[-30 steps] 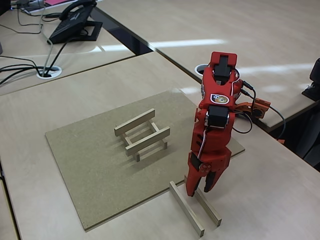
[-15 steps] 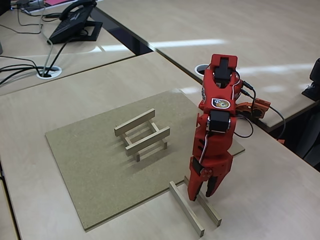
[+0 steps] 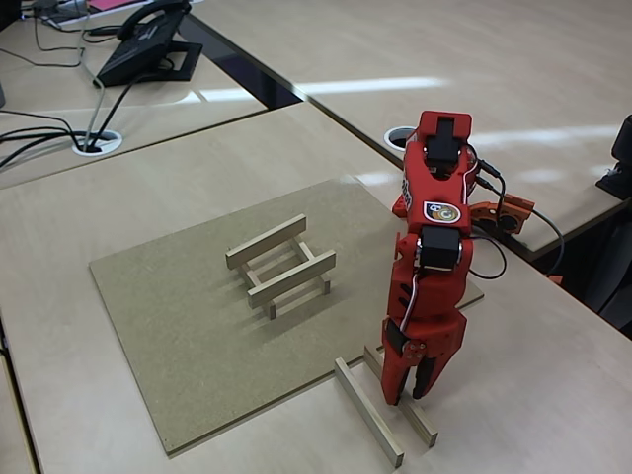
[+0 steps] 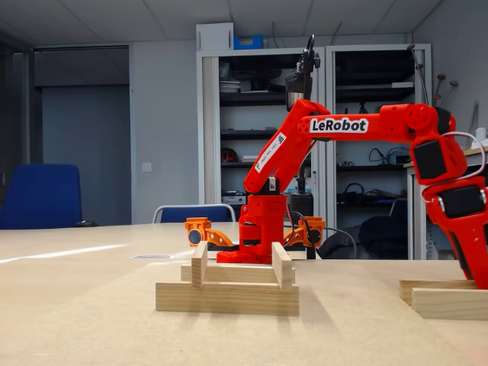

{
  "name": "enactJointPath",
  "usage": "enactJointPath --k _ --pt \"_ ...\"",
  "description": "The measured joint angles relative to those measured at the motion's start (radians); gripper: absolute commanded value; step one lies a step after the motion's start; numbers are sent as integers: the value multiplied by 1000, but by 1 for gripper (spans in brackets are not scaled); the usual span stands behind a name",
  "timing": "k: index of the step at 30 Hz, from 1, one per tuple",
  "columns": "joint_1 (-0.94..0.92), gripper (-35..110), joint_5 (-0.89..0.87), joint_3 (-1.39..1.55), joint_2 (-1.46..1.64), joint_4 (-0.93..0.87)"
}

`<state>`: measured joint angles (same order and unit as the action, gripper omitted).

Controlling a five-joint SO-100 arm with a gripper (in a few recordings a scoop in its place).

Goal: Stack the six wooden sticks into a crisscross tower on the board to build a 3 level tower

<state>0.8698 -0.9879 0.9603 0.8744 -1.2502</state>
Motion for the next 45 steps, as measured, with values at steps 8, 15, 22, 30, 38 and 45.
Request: enactJointPath --k 8,15,22,30,38,45 --pt "-9 0 -2 -8 -14 2" --pt "-25 0 -46 -52 -32 -15" --pt "-21 0 -224 -230 -49 -127" --pt "-25 0 -196 -201 15 -81" --pt "-190 0 135 143 284 29" --pt "-319 0 318 321 477 6"
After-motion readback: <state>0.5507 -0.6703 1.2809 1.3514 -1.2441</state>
